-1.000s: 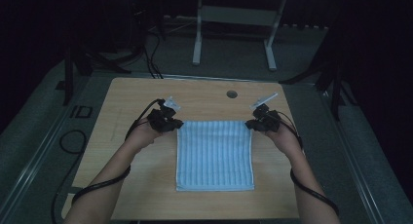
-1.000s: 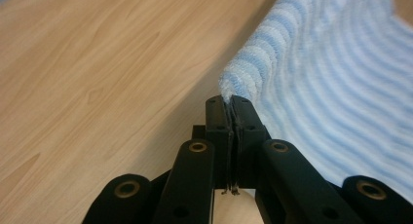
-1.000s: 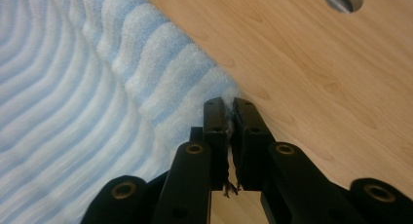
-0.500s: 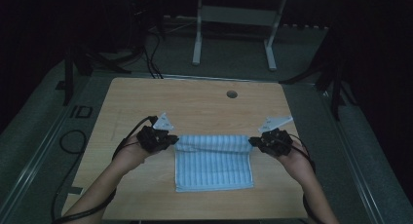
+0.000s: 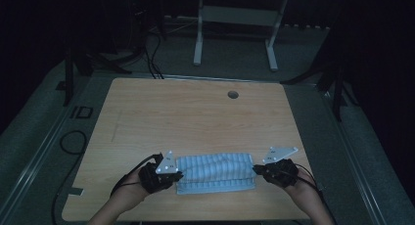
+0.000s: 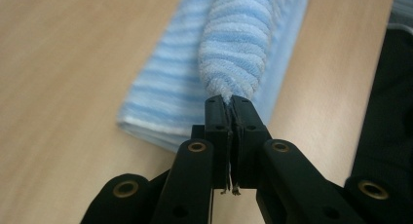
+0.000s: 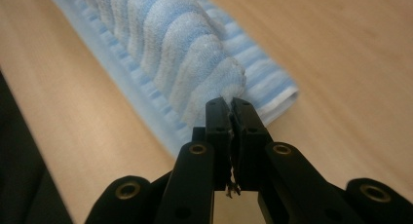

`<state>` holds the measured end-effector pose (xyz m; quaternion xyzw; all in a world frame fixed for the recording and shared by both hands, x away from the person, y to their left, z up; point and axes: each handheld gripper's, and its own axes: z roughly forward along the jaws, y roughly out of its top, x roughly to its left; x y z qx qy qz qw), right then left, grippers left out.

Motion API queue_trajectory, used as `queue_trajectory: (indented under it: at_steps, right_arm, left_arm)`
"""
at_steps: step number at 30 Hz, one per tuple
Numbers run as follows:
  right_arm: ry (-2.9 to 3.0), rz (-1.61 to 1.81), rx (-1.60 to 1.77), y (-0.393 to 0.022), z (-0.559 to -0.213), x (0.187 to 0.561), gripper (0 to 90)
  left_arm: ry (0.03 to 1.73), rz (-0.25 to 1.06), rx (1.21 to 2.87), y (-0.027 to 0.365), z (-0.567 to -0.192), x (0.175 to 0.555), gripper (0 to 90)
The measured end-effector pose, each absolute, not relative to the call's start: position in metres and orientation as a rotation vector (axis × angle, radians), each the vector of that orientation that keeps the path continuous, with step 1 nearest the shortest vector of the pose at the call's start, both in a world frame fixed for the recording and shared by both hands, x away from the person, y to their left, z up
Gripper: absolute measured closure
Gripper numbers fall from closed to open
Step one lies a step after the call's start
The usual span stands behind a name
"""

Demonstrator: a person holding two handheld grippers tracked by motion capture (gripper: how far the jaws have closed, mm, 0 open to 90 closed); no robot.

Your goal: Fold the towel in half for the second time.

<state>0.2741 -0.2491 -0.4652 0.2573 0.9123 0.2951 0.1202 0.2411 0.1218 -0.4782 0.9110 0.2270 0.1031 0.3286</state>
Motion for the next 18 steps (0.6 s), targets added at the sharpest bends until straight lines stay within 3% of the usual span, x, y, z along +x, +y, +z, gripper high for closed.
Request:
queue_trajectory:
  at_steps: [11, 18]
  right_arm:
    - [2.765, 0.785, 0.811, -0.251, -0.505, 0.264, 86.7]
    - [2.81, 0.757, 0.826, -0.253, -0.518, 0.261, 86.3]
  left_arm:
    - [0.637, 0.155, 2.418, 0.123, -0.515, 0.234, 86.2]
    - [0.631, 0.081, 2.472, 0.122, -0.529, 0.229, 80.5]
